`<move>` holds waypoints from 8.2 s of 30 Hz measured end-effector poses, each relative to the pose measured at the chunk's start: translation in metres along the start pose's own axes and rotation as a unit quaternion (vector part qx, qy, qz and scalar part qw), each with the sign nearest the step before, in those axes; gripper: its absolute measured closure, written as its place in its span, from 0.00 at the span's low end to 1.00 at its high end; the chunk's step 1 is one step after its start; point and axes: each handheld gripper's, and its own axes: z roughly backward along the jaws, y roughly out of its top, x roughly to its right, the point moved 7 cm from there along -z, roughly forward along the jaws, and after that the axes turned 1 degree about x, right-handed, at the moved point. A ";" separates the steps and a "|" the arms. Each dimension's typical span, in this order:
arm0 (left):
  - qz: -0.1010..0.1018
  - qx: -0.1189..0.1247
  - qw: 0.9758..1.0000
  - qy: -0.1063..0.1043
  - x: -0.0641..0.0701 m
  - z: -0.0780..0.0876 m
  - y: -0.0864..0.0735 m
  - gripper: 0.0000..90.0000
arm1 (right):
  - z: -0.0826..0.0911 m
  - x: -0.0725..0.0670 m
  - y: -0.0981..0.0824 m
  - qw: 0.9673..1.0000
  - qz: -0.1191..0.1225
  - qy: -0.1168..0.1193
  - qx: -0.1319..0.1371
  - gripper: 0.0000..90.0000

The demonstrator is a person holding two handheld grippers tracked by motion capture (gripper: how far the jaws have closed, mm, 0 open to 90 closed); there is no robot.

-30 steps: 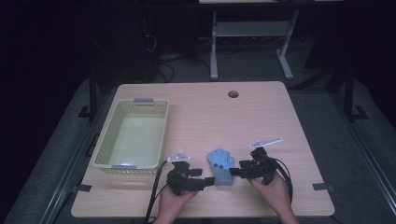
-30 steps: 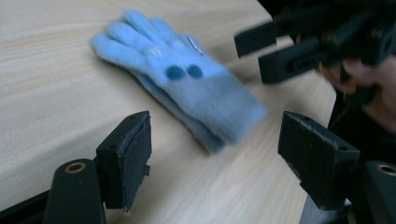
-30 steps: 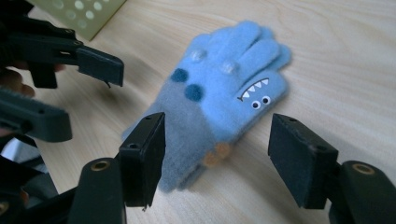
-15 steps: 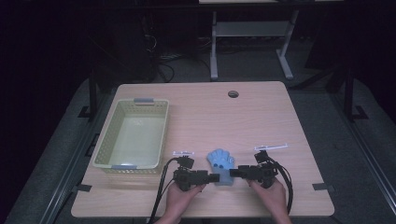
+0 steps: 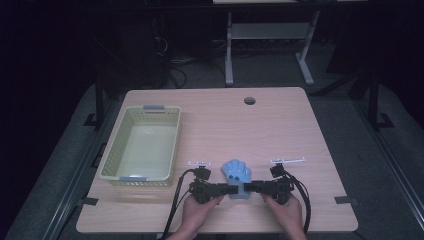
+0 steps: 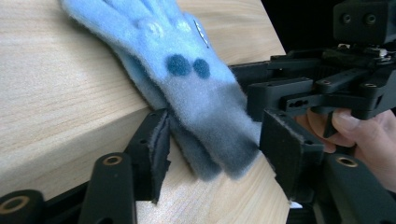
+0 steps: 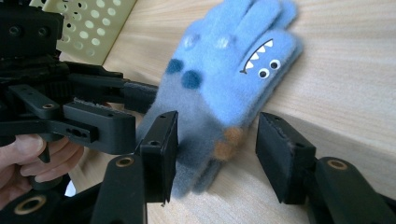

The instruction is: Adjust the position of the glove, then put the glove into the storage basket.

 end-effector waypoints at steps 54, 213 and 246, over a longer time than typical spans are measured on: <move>-0.010 -0.002 1.000 -0.024 0.000 -0.008 0.005 0.76 | -0.008 -0.011 -0.002 0.999 0.005 0.039 0.021 0.80; -0.043 0.126 0.991 -0.002 -0.034 0.224 0.097 0.76 | -0.098 -0.200 0.144 0.982 0.100 0.158 0.006 0.81; -0.009 0.133 0.991 0.017 -0.075 0.260 0.092 0.76 | -0.151 -0.222 0.151 0.981 0.095 0.168 -0.010 0.81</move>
